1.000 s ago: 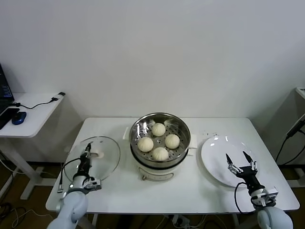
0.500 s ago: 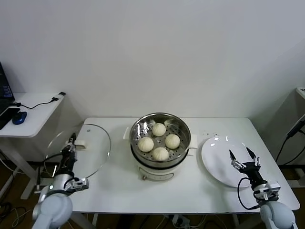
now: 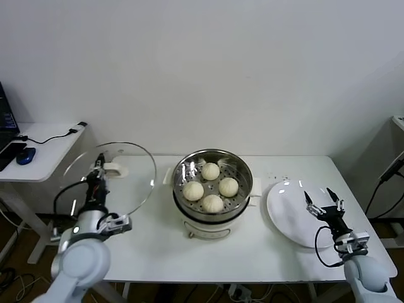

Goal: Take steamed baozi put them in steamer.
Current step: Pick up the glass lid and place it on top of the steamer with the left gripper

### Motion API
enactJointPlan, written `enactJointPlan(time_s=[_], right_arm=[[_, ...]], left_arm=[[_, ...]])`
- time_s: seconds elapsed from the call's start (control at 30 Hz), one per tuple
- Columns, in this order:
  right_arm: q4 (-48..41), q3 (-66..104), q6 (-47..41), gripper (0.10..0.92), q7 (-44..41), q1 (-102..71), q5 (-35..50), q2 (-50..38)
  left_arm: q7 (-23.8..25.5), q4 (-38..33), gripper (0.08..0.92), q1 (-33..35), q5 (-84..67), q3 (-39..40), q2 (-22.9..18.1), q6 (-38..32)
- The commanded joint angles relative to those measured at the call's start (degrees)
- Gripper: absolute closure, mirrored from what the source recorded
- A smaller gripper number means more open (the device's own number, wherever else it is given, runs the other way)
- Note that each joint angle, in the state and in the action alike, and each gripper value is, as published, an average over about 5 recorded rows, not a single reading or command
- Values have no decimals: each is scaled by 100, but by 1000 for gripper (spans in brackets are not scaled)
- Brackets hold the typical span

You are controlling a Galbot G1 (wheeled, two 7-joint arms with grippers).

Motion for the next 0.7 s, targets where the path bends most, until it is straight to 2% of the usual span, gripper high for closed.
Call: enactJointPlan(time_s=[0.03, 0.17, 0.33, 0.53, 0.7], right_arm=[[-131, -131, -10, 203, 71, 247, -18, -74], [-180, -109, -9, 203, 100, 277, -23, -59], [-218, -49, 9, 203, 97, 274, -45, -48], [-270, 47, 46, 203, 71, 235, -77, 3], [-312, 106, 68, 203, 66, 224, -107, 42]], left_arm=[[2050, -58, 847, -1828, 1632, 1986, -868, 836], [2058, 412, 847, -2027, 2098, 2473, -1615, 836], [1577, 1139, 847, -2186, 2194, 2771, -2306, 836], [990, 1964, 847, -2215, 2203, 3012, -2882, 836], [671, 2437, 847, -2216, 2173, 3064, -3181, 836]])
